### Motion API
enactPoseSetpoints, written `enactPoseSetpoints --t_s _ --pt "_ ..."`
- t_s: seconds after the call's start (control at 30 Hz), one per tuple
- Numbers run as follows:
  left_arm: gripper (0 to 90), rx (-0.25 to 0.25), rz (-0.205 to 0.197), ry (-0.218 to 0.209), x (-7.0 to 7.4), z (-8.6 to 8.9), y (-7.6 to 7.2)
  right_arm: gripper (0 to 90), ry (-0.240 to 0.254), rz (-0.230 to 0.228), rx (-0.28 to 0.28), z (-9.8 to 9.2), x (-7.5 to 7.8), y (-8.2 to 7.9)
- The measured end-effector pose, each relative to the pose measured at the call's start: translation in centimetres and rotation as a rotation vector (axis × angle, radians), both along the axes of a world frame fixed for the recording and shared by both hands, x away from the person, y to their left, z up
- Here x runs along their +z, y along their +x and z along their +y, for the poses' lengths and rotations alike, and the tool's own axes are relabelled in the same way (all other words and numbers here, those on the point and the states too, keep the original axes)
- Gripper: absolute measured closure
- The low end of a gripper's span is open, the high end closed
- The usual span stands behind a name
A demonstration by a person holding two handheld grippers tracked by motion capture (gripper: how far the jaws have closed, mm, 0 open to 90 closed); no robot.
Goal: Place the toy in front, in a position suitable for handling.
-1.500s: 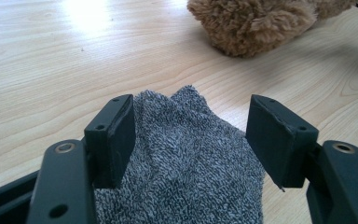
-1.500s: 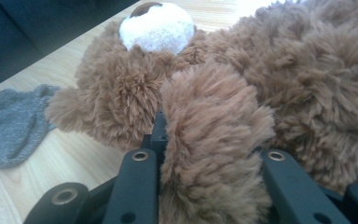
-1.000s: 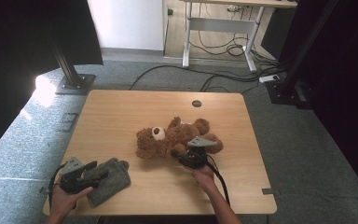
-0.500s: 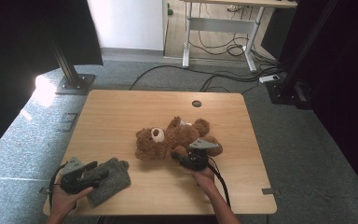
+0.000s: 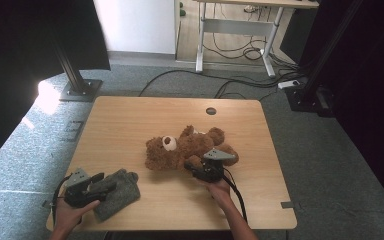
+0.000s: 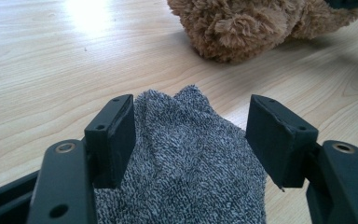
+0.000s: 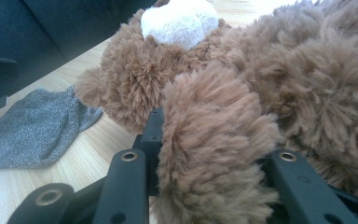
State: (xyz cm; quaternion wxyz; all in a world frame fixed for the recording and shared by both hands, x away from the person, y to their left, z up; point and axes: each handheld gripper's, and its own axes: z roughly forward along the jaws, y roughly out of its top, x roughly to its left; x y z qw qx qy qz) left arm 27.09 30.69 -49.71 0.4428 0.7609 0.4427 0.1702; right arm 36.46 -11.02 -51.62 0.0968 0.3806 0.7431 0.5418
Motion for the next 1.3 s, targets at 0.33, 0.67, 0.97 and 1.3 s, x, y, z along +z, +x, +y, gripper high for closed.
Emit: enactPoseSetpoints --t_s 0.33,0.67,0.97,1.3 --pt "32.9 0.001 0.0 -0.001 0.0 0.0 0.0 68.0 -0.009 -0.013 0.055 1.1 0.5 -0.5" --pt "32.9 0.0 0.0 0.0 0.0 0.0 0.0 68.5 0.01 -0.017 0.069 -0.1 0.4 -1.8" --pt "32.9 0.002 0.002 0.0 0.0 0.0 0.0 67.7 -0.019 -0.043 0.099 1.3 0.5 -2.4" --pt "32.9 0.002 0.002 -0.001 0.0 0.1 0.0 65.5 -0.054 -0.068 0.136 3.0 0.4 -2.8"
